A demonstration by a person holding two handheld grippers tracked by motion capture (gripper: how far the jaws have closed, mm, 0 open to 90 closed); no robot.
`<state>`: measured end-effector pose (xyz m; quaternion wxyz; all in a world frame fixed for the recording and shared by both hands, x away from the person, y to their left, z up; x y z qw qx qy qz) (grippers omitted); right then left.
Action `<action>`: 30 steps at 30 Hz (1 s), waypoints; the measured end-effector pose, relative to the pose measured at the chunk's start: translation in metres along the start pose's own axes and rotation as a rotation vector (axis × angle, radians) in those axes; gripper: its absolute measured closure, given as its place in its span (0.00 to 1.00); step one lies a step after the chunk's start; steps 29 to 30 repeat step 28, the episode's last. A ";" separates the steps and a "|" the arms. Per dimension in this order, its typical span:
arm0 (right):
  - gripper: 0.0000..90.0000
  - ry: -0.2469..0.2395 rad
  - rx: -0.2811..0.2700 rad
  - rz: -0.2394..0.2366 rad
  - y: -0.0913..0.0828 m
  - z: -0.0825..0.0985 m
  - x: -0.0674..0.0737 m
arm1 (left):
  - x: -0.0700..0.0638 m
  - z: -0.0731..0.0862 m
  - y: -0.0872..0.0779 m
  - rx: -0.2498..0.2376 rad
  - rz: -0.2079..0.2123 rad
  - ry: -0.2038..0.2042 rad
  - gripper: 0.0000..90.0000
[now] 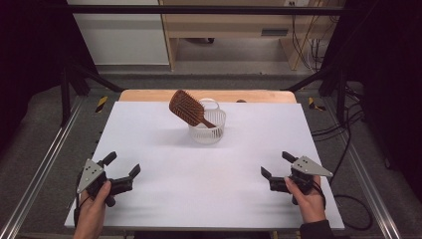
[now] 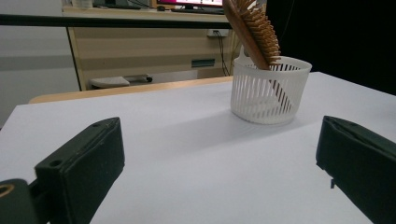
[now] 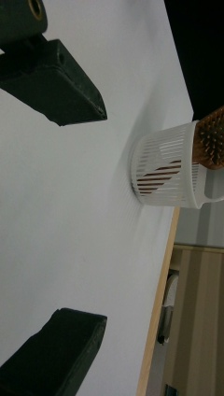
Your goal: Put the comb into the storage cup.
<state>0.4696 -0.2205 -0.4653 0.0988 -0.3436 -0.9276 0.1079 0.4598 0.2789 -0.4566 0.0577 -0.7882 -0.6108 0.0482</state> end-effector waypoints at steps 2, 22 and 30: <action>0.05 -0.001 -0.001 -0.001 0.000 0.000 0.000 | -0.002 0.000 -0.001 -0.001 0.006 -0.004 0.01; 0.05 -0.011 -0.022 -0.020 0.000 0.001 0.001 | -0.019 0.004 -0.010 0.004 0.032 0.021 0.02; 0.04 -0.018 -0.019 -0.021 0.002 0.002 0.003 | -0.012 0.005 -0.010 0.001 0.002 0.027 0.01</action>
Point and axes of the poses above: each handheld gripper's, and its own axes: y roughly forward along the jaws, z roughly out of its underside, x roughly to its left, the point moved 5 cm from there along y, roughly forward along the jaws, and after that the axes turned 15 degrees about -z, right-handed, at the moved point
